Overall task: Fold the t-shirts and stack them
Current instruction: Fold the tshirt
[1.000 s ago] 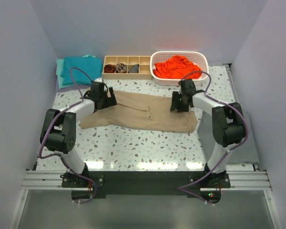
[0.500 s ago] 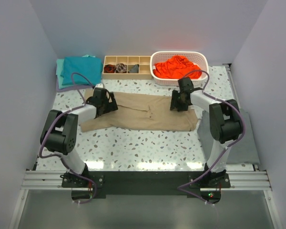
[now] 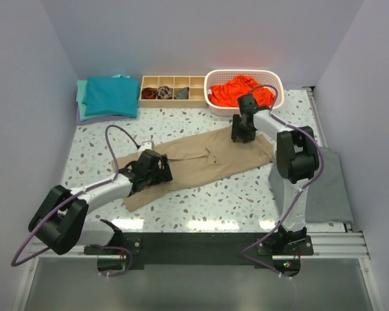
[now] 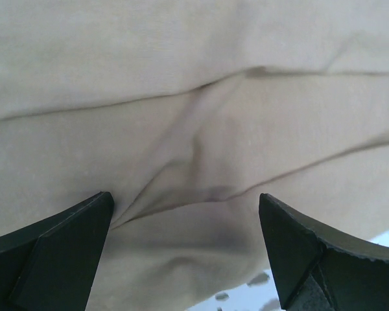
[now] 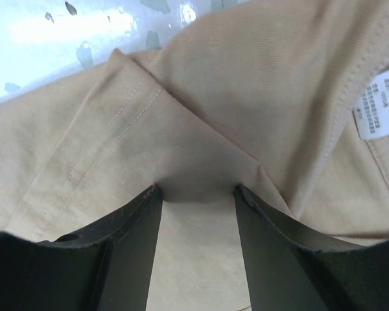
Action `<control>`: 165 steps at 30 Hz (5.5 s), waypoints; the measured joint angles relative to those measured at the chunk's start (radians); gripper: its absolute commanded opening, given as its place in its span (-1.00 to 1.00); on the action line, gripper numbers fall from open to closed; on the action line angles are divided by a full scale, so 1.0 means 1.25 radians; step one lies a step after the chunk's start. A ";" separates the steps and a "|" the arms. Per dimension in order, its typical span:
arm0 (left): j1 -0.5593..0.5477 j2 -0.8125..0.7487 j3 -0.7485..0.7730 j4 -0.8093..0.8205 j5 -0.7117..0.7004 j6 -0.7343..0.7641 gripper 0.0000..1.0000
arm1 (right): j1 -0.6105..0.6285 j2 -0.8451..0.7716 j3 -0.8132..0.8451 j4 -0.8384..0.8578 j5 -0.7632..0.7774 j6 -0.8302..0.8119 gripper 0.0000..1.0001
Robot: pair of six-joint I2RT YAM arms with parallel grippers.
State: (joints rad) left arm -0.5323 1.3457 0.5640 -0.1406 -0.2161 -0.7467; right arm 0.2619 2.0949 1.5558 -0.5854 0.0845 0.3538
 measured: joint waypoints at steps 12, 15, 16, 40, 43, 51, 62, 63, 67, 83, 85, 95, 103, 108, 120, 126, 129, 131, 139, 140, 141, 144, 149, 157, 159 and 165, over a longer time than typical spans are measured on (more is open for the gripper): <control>-0.320 -0.161 -0.057 -0.168 0.008 -0.172 1.00 | 0.012 0.134 0.228 -0.073 -0.084 -0.056 0.07; -0.354 -0.153 -0.004 -0.277 -0.031 -0.174 1.00 | 0.021 0.073 0.140 -0.031 -0.083 -0.055 0.10; -0.356 -0.144 0.037 -0.317 -0.067 -0.167 1.00 | 0.023 0.033 0.094 -0.016 -0.082 -0.054 0.10; -0.184 0.278 0.309 -0.082 -0.205 0.150 1.00 | 0.014 -0.107 -0.123 0.048 0.007 -0.034 0.09; -0.184 0.286 0.292 -0.067 -0.186 0.144 1.00 | 0.016 -0.054 -0.091 0.033 0.001 -0.038 0.08; -0.234 0.239 0.190 0.002 -0.168 0.081 1.00 | 0.061 0.057 0.084 -0.036 -0.004 -0.069 0.08; -0.373 0.165 0.150 -0.002 -0.045 -0.015 1.00 | 0.186 0.284 0.474 -0.167 -0.028 -0.124 0.11; -0.377 0.154 0.145 -0.007 -0.016 -0.023 1.00 | 0.191 0.299 0.502 -0.179 -0.033 -0.128 0.12; -0.387 0.133 0.143 -0.031 0.083 -0.044 1.00 | 0.211 0.374 0.644 -0.234 -0.064 -0.143 0.17; -0.397 0.057 0.381 -0.262 0.086 -0.020 1.00 | 0.210 0.309 0.534 -0.140 -0.165 -0.171 0.19; -0.386 0.050 0.443 -0.309 0.007 0.000 1.00 | 0.208 0.248 0.465 -0.132 -0.157 -0.178 0.19; -0.221 0.031 0.497 -0.346 -0.152 0.117 1.00 | 0.189 -0.138 0.208 -0.076 -0.103 -0.178 0.18; -0.118 0.194 0.544 -0.175 -0.099 0.234 1.00 | 0.204 -0.476 -0.233 -0.036 -0.178 -0.119 0.20; -0.063 0.363 0.599 -0.095 -0.009 0.259 1.00 | 0.264 -0.590 -0.363 -0.042 -0.250 -0.087 0.21; -0.003 0.599 0.724 -0.006 0.143 0.286 1.00 | 0.537 -0.618 -0.539 -0.012 -0.333 0.006 0.21; 0.016 0.663 0.789 0.004 0.189 0.317 1.00 | 0.635 -0.520 -0.542 0.058 -0.334 0.039 0.21; 0.027 0.691 0.827 0.004 0.206 0.331 1.00 | 0.664 -0.465 -0.542 0.097 -0.334 0.049 0.21; 0.037 0.701 0.842 0.002 0.222 0.340 1.00 | 0.675 -0.427 -0.541 0.122 -0.333 0.053 0.21; 0.082 0.754 0.926 -0.014 0.285 0.371 1.00 | 0.680 -0.336 -0.509 0.168 -0.342 0.060 0.19; 0.085 0.763 0.941 -0.020 0.289 0.378 1.00 | 0.681 -0.336 -0.508 0.166 -0.339 0.061 0.19; 0.089 0.775 0.960 -0.028 0.293 0.385 1.00 | 0.681 -0.337 -0.508 0.163 -0.333 0.063 0.19; 0.095 0.808 1.012 -0.044 0.305 0.402 1.00 | 0.686 -0.353 -0.515 0.145 -0.302 0.072 0.20; 0.104 0.822 1.039 -0.059 0.328 0.410 1.00 | 0.692 -0.437 -0.579 0.063 -0.208 0.107 0.21; 0.138 0.822 1.044 -0.072 0.341 0.423 1.00 | 0.692 -0.566 -0.673 -0.118 -0.058 0.208 0.22; 0.144 0.822 1.048 -0.078 0.340 0.425 1.00 | 0.692 -0.587 -0.675 -0.157 -0.034 0.225 0.22; 0.162 0.820 1.062 -0.099 0.318 0.440 1.00 | 0.692 -0.702 -0.664 -0.231 0.009 0.239 0.23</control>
State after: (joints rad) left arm -0.3294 2.3711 1.8919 -0.2638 0.1814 -0.1963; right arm 1.1267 1.2179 0.7254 -0.8742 0.0956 0.6525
